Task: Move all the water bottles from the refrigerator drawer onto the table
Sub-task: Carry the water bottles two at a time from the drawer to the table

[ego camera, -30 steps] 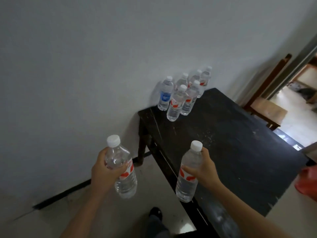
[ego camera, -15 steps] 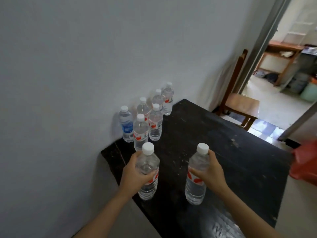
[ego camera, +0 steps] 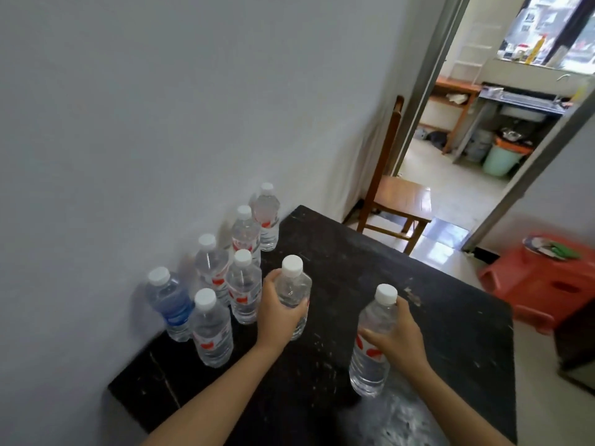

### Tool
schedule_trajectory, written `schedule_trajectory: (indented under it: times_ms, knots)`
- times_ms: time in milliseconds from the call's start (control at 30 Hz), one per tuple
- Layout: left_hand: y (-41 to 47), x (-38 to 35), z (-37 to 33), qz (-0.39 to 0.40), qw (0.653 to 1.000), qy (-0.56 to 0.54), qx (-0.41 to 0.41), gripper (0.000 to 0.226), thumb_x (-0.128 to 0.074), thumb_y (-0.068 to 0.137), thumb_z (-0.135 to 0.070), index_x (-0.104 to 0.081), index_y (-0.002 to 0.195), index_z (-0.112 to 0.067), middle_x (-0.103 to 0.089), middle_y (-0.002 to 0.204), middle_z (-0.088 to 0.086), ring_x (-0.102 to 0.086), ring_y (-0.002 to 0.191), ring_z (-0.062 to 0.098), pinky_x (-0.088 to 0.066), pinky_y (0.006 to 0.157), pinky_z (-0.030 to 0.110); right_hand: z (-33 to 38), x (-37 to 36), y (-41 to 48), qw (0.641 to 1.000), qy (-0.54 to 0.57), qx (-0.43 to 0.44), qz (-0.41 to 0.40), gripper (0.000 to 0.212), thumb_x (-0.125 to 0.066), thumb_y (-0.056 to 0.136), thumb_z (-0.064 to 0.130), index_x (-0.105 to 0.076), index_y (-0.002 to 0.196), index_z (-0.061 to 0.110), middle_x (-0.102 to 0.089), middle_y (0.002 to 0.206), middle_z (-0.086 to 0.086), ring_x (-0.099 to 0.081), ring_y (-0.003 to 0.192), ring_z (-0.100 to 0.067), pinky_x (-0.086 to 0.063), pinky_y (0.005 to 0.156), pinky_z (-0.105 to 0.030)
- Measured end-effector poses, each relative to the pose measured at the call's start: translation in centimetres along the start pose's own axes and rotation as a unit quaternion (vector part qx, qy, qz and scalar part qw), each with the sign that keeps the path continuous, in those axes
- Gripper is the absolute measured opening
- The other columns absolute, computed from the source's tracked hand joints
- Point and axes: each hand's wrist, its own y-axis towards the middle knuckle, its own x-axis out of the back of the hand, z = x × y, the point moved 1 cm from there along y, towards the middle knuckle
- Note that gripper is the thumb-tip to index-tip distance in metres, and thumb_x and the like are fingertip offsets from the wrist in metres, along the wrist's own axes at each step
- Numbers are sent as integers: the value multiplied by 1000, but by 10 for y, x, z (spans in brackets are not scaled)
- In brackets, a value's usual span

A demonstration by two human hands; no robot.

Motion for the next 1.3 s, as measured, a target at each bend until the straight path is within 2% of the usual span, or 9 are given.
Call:
schedule_trajectory:
  times_ms: [67, 200, 400, 567, 700, 867, 1033, 1133, 1300]
  knots:
    - [29, -13, 7, -9, 1000, 5, -15, 65, -76, 67, -3, -37, 114, -26, -44, 110, -11, -43, 105, 7, -29, 83, 0, 5, -3, 26, 1000, -11, -5, -11, 72, -80, 66, 11, -40, 126, 11, -55, 118, -11, -56, 102, -24, -47, 85, -36]
    - [75, -30, 17, -101, 994, 29, -30, 57, -78, 60, -2, -54, 109, -13, -54, 103, -5, -51, 96, 11, -40, 83, 23, 23, -14, 78, 999, -3, -17, -27, 69, -79, 68, 14, -37, 123, 15, -52, 121, -10, -54, 111, -28, -47, 91, -42]
    - [111, -45, 32, -181, 983, 11, 6, 57, -76, 59, 7, -55, 111, -3, -50, 104, -4, -46, 97, 10, -37, 85, 24, 54, -48, 163, 998, -65, -13, 0, 68, -80, 68, 24, -38, 122, 20, -55, 121, -7, -56, 112, -28, -49, 90, -43]
    - [128, -49, 65, -231, 973, 10, 17, 51, -77, 59, 5, -57, 104, -8, -61, 102, 4, -58, 93, 21, -48, 85, 38, 81, -89, 209, 996, -82, 9, 18, 71, -80, 67, 22, -39, 125, 20, -53, 126, -8, -51, 119, -28, -46, 94, -45]
    - [131, -46, 71, -263, 965, 21, -17, 56, -76, 62, 6, -52, 109, -13, -53, 107, -4, -52, 100, 11, -42, 90, 29, 97, -119, 226, 997, -54, 30, 41, 71, -80, 67, 21, -39, 124, 17, -53, 126, -7, -51, 119, -25, -46, 93, -40]
    - [128, -44, 75, -258, 966, 27, -22, 68, -73, 62, 9, -41, 115, -19, -52, 112, 5, -48, 106, 16, -40, 94, 36, 98, -150, 231, 997, -27, 44, 63, 65, -81, 66, 23, -39, 115, 23, -54, 116, 1, -50, 105, -11, -43, 85, -28]
    - [125, -46, 74, -244, 969, 41, -12, 79, -66, 55, 18, -36, 118, -19, -49, 117, 18, -42, 109, 24, -39, 95, 45, 89, -162, 232, 995, -30, 23, 94, 65, -82, 65, 27, -36, 112, 28, -50, 106, 9, -53, 106, -14, -43, 81, -26]
    - [127, -46, 72, -238, 969, 56, -13, 78, -67, 56, 16, -35, 118, -16, -48, 116, 23, -46, 108, 34, -41, 94, 49, 92, -158, 234, 985, -88, 21, 149, 74, -82, 64, 32, -38, 123, 23, -52, 114, 3, -51, 107, -15, -44, 86, -32]
    - [130, -47, 62, -237, 970, 63, -3, 76, -71, 61, 7, -34, 126, -9, -44, 125, 29, -44, 116, 43, -39, 97, 56, 94, -137, 226, 982, -114, -1, 152, 70, -71, 75, 36, -35, 134, 22, -52, 129, -5, -52, 118, -24, -47, 88, -36]
